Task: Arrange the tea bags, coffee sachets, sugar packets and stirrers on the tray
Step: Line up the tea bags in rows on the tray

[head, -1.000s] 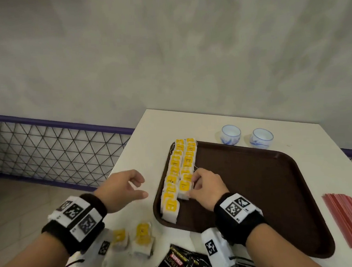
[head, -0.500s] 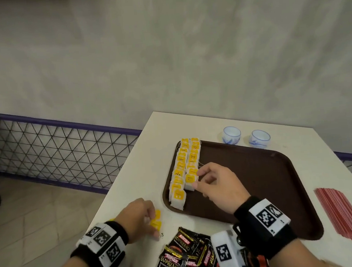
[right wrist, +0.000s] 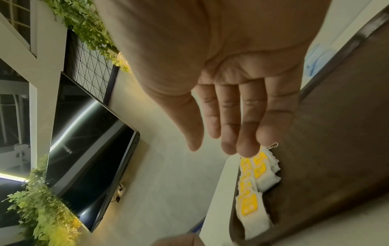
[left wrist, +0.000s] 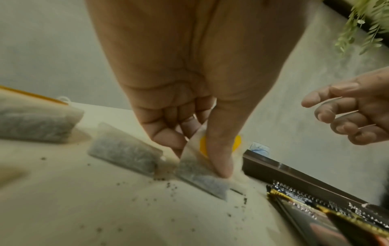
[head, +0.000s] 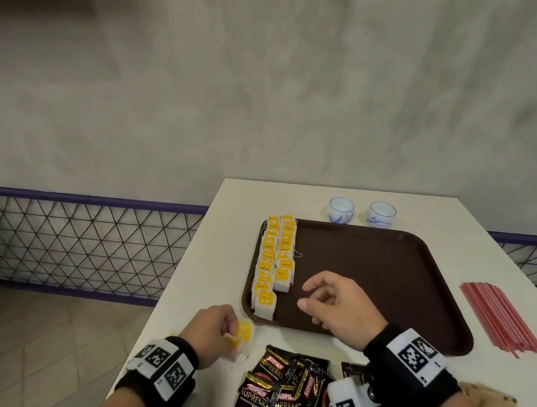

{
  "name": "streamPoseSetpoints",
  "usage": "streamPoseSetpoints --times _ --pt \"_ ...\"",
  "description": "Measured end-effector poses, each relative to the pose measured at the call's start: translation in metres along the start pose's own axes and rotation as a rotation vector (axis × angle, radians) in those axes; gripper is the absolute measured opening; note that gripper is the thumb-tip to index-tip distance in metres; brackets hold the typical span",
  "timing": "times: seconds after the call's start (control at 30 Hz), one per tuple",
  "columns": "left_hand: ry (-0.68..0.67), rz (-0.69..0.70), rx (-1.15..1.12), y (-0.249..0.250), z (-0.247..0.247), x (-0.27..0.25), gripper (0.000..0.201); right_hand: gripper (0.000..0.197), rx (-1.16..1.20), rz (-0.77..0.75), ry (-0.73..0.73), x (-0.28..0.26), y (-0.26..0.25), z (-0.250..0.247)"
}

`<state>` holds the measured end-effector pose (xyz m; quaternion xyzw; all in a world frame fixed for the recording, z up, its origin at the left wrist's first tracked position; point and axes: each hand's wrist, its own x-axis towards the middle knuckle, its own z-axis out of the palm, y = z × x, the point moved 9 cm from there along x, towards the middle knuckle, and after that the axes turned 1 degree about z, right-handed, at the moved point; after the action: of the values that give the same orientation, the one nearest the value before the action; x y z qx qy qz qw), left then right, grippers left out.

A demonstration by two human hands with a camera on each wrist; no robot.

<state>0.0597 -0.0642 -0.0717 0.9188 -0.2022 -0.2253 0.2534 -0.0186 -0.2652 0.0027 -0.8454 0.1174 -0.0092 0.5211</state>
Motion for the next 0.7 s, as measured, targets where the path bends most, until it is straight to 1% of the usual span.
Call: streamPoseSetpoints --times 0.17,0.27,0.37,0.47,0.53,0.6,0.7 --pt "0.099 0.062 -0.133 0.001 -0.012 -0.008 0.028 0.019 -0.089 -0.003 -0.123 0.0 0.006 0.034" --pt "0.114 0.029 -0.197 -0.003 -0.014 -0.009 0.026 0.02 -0.137 -0.006 -0.168 0.001 0.007 0.054" --pt "0.124 -0.019 -0.274 -0.002 -0.014 -0.006 0.03 0.019 -0.155 -0.021 -0.179 0.003 0.007 0.062" --pt "0.154 -0.07 -0.273 -0.001 -0.009 -0.001 0.026 0.018 -0.143 -0.021 -0.186 0.004 0.009 0.063" --pt "0.18 -0.053 -0.237 0.002 -0.006 0.002 0.025 0.017 -0.125 -0.021 -0.186 0.005 0.012 0.061" --pt "0.178 -0.027 -0.209 0.007 -0.003 0.004 0.025 0.016 -0.115 -0.018 -0.188 0.005 0.014 0.059" --pt "0.143 -0.066 -0.187 0.005 0.0 0.008 0.023 0.015 -0.104 -0.005 -0.185 0.004 0.019 0.054"
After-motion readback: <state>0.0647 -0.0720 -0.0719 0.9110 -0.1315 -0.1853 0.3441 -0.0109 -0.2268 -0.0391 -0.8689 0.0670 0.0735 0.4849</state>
